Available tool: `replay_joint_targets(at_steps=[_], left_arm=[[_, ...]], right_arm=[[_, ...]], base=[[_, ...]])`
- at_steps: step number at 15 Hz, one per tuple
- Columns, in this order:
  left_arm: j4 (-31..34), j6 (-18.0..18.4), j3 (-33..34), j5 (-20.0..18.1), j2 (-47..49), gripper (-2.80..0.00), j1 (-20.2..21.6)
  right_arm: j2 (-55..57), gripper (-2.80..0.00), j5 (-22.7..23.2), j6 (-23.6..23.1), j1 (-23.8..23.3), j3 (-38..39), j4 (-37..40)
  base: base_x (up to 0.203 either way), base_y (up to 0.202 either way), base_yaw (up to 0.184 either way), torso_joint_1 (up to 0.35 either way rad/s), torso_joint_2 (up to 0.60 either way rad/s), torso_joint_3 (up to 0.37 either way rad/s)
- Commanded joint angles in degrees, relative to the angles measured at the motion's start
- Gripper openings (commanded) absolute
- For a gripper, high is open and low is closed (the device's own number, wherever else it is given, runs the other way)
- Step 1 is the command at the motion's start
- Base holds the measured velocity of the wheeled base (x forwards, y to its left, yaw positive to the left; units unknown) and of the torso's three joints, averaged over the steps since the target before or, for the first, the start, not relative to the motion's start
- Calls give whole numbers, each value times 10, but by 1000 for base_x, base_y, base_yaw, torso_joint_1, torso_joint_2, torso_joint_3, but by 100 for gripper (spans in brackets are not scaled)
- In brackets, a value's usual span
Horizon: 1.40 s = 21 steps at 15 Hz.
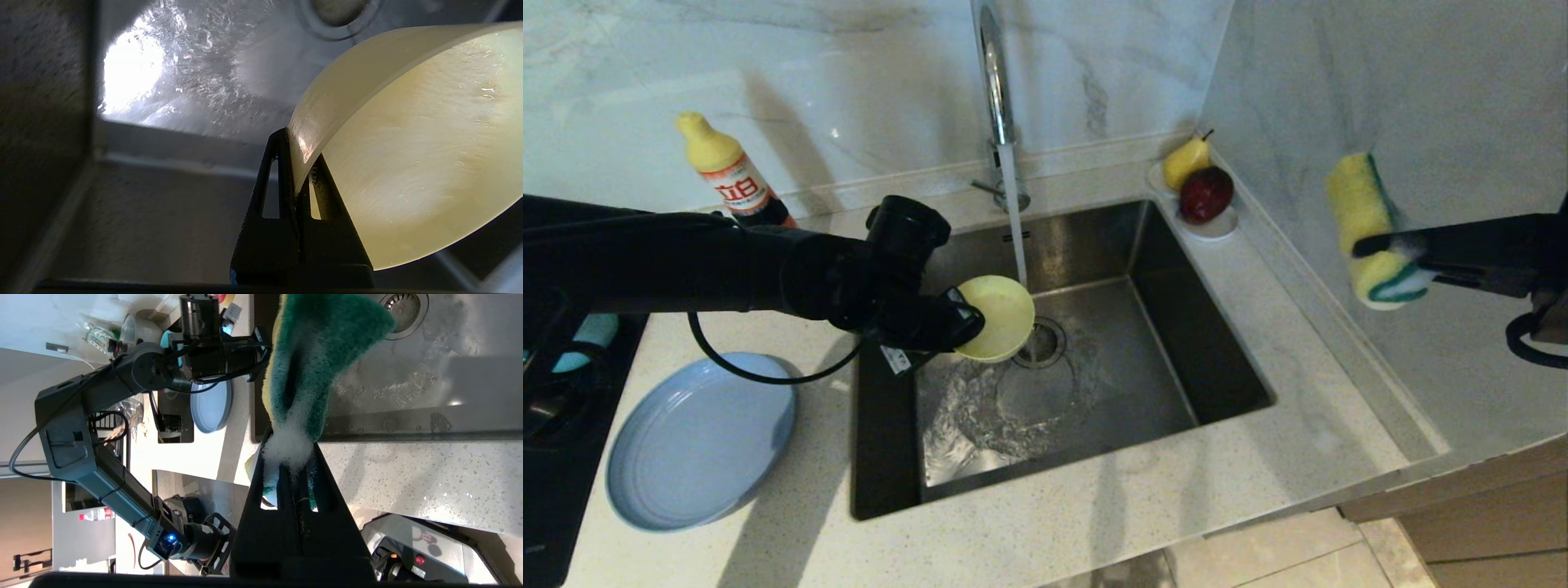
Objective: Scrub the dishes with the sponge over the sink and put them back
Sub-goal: Rinse the bowl
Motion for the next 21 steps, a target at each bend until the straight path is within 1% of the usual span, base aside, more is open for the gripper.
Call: replay_joint_targets(at_steps=[1, 3, 4, 6, 8, 9, 12, 14, 15, 16, 17, 18, 19, 21], left_arm=[[0, -5, -4, 10, -8, -280, 1], [-4, -8, -10, 40, -2, -280, 1], [-16, -9, -8, 63, 2, -280, 0], [-54, -8, 9, 79, 2, -280, 0], [-108, -6, 26, 102, -2, -280, 0], [-129, -4, 29, 106, -5, -280, -4], [-162, -3, 35, 111, -15, -280, -24], [-217, -1, 48, 117, -10, -280, -37], [-233, 3, 51, 117, -9, -280, -40], [-231, 5, 55, 118, -10, -280, -42], [-233, 14, 69, 119, -13, -280, -43], [-238, 37, 88, 123, -18, -280, -42], [-248, 67, 106, 141, -27, -280, -41], [-325, 118, 147, 170, -39, -280, -34]], right_arm=[[9, -280, 4, 1, 1, -1, 0], [20, -280, 11, -1, 2, 0, -11], [24, -280, 12, -1, 4, 5, -30], [26, -280, 12, -2, 3, 3, -37], [25, -280, 12, -3, 1, -3, -38], [24, -280, 12, -5, 1, -8, -38], [22, -280, 12, -6, -1, -13, -38], [19, -280, 12, -6, -2, -18, -38], [20, -280, 16, -6, -2, -17, -39], [21, -280, 21, -5, -2, -18, -38], [21, -280, 23, -5, -2, -19, -39], [19, -280, 23, -5, -2, -20, -39], [17, -280, 24, -5, -2, -21, -39], [16, -280, 24, -5, -2, -22, -39]], base=[[0, 0, 0, 0, 0, 0], [0, 0, 0, 0, 0, 0], [0, 0, 0, 0, 0, 0], [0, 0, 0, 0, 0, 0], [0, 0, 0, 0, 0, 0], [0, 0, 0, 0, 0, 0], [0, 0, 0, 0, 0, 0], [0, 0, 0, 0, 0, 0], [0, 0, 0, 0, 0, 0], [0, 0, 0, 0, 0, 0], [0, 0, 0, 0, 0, 0], [0, 0, 0, 0, 0, 0], [0, 0, 0, 0, 0, 0], [0, 0, 0, 0, 0, 0]])
